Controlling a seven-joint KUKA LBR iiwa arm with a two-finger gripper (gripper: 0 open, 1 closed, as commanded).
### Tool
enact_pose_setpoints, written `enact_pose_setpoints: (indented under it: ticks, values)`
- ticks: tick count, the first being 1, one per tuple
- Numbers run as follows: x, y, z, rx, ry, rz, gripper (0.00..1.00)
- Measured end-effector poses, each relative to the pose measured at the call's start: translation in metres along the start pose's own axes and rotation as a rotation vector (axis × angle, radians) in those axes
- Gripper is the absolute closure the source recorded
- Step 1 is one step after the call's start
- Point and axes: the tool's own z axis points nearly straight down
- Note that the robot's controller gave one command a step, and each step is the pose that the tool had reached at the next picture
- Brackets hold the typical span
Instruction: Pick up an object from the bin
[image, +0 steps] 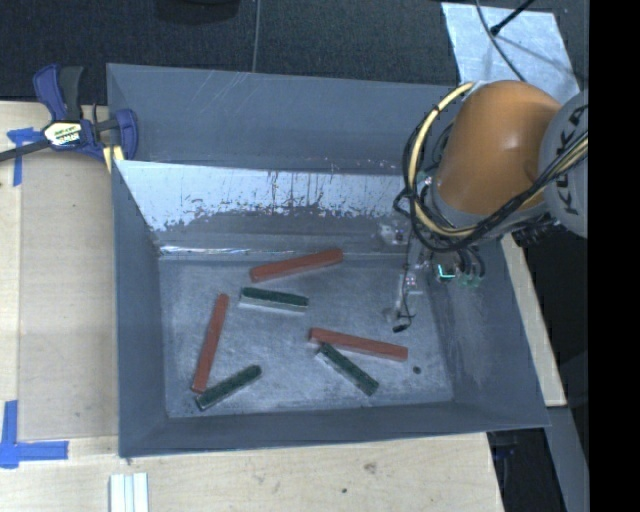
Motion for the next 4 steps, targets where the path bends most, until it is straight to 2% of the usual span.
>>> enact_pose_setpoints:
  ticks: [1, 2, 3, 4]
  values:
    - [0.023, -0.018, 0.12, 0.0, 0.0, -0.16, 0.0]
    - [0.05, 0.03, 0.117, 0.0, -0.006, -0.228, 0.0]
    - [0.049, 0.029, 0.117, 0.001, -0.008, -0.228, 1.0]
    - [0.071, 0.031, 0.119, 0.004, -0.016, -0.569, 1.0]
